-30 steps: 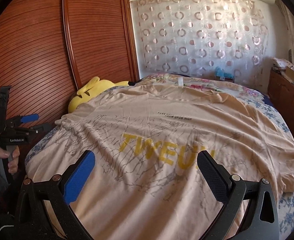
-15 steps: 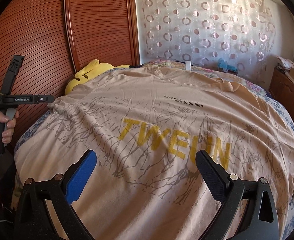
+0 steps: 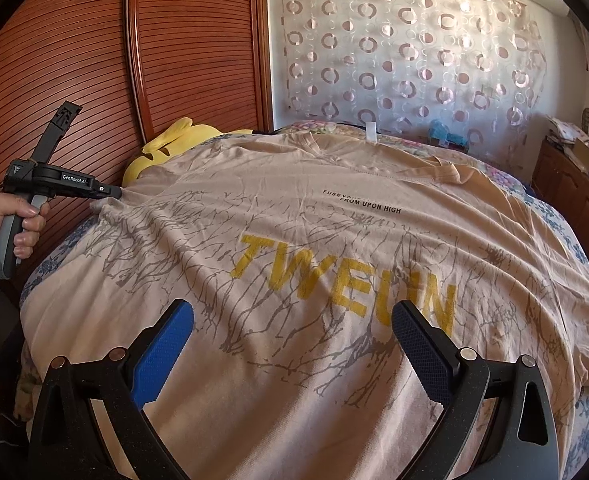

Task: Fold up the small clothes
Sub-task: 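Grasp the sleeve nearest the left gripper and lift it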

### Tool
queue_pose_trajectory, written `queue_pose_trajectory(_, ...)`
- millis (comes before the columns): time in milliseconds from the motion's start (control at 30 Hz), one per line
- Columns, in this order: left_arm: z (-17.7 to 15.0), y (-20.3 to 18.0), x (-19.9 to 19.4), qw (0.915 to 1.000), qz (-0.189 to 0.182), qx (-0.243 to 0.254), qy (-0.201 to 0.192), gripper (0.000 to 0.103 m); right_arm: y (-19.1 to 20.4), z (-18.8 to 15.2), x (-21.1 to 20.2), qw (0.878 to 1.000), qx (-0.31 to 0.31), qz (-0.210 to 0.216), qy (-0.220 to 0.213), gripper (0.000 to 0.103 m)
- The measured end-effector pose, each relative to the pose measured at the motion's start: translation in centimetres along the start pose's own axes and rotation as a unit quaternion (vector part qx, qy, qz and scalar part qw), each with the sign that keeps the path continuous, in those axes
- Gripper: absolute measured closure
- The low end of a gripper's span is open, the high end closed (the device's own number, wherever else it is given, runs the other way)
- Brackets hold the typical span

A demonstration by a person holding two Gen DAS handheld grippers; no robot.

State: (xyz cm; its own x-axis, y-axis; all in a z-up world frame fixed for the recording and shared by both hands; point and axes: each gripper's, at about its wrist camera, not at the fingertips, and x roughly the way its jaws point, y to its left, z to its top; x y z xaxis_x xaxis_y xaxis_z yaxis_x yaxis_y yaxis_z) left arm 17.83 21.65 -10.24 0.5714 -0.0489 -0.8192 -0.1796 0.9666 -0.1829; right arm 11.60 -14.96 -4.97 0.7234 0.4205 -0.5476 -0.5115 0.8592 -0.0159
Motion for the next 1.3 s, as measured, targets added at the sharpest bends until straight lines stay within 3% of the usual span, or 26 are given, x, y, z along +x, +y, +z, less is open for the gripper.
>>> queue_pose_trajectory(67,0.2,-0.4,-0.1,0.9998,0.008,0.017,0.001,0.092,-0.1,0.0,-0.1,1.000,0.001,-0.004,0.001,0.003)
queue_pose_trajectory(200,0.6,-1.6,-1.0,0.9989,0.017,0.043,-0.010,0.096,-0.2,0.0,-0.1,1.000,-0.001,-0.004,0.003,0.003)
queue_pose_trajectory(300,1.3,-3.1,-2.8,0.9977,-0.005,0.058,-0.034,0.096,-0.6,0.2,-0.1,1.000,-0.001,-0.003,0.002,0.003)
queue_pose_trajectory(433,2.1,-7.9,-5.0,0.9921,-0.031,0.109,-0.055,0.096,-0.8,0.2,-0.2,1.000,-0.001,-0.004,0.002,0.003)
queue_pose_trajectory(600,2.3,-14.6,-5.5,0.9809,-0.058,0.181,-0.041,0.096,-1.1,0.3,-0.3,1.000,0.000,-0.004,0.000,0.003)
queue_pose_trajectory(667,2.5,-15.4,-5.9,0.9782,-0.060,0.194,-0.044,0.088,-1.1,0.3,-0.3,1.000,0.000,-0.004,0.001,0.003)
queue_pose_trajectory(733,2.6,-15.3,-6.8,0.9760,-0.066,0.199,-0.057,0.061,-1.2,0.1,-0.4,1.000,0.001,-0.004,-0.001,0.003)
queue_pose_trajectory(800,2.7,-14.6,-7.4,0.9762,-0.069,0.194,-0.067,0.055,-1.2,0.1,-0.5,1.000,0.000,-0.003,-0.003,0.003)
queue_pose_trajectory(900,2.9,-12.5,-6.6,0.9811,-0.058,0.176,-0.056,0.032,-1.3,0.0,-0.6,1.000,0.000,-0.003,-0.004,0.003)
queue_pose_trajectory(933,2.8,-11.7,-5.9,0.9831,-0.050,0.169,-0.048,0.031,-1.4,0.0,-0.6,1.000,0.000,-0.002,-0.004,0.003)
queue_pose_trajectory(1100,2.0,-7.5,-1.5,0.9924,-0.013,0.123,-0.005,0.033,-1.4,0.1,-0.5,1.000,0.001,-0.002,-0.003,0.003)
queue_pose_trajectory(1233,1.0,-6.0,0.7,0.9949,-0.040,0.089,0.024,0.056,-1.4,0.1,-0.5,1.000,-0.001,0.000,-0.001,0.003)
queue_pose_trajectory(1300,0.5,-6.4,1.0,0.9940,-0.035,0.101,0.022,0.058,-1.4,0.2,-0.4,1.000,-0.001,0.002,0.000,0.003)
